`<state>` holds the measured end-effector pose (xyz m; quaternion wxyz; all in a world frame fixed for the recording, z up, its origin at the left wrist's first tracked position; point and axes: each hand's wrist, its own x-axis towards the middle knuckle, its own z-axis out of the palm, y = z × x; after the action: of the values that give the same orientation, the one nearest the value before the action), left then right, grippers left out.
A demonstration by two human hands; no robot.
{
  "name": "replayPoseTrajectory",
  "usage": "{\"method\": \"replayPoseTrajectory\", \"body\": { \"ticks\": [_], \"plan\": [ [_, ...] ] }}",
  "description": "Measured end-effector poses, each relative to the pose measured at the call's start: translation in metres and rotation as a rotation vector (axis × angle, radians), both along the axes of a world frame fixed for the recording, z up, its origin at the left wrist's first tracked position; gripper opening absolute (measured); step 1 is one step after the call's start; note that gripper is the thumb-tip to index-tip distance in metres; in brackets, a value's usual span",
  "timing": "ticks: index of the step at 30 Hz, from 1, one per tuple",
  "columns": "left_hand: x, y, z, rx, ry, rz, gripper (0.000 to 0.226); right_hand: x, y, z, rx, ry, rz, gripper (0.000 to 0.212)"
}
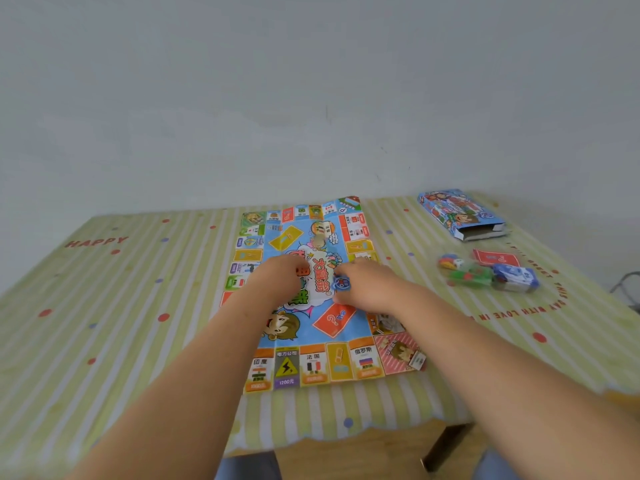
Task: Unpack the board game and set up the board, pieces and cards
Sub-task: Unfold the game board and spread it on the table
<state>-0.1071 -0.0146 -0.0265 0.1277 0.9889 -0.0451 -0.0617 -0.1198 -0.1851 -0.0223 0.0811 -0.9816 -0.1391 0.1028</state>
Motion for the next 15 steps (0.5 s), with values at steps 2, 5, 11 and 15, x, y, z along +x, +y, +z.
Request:
{"method": "replayPoseTrajectory", "body": {
  "ticks": [2, 5, 11, 15],
  "plan": [
    [0.001, -0.002, 0.001, 0.033, -0.002, 0.006, 0.058, -0.001, 0.004, -0.002, -0.006, -0.053, 0.009, 0.048],
    [0.002, -0.005, 0.002, 0.101, -0.021, 0.008, 0.056, -0.002, 0.008, -0.007, 0.004, -0.141, -0.004, 0.043],
    [0.006, -0.009, -0.001, 0.229, -0.048, -0.013, 0.050, -0.003, 0.005, -0.011, -0.021, -0.175, -0.007, 0.039],
    [0.008, -0.011, -0.003, 0.235, -0.071, 0.017, 0.043, -0.002, 0.001, -0.012, -0.028, -0.195, -0.026, 0.038]
  ]
}}
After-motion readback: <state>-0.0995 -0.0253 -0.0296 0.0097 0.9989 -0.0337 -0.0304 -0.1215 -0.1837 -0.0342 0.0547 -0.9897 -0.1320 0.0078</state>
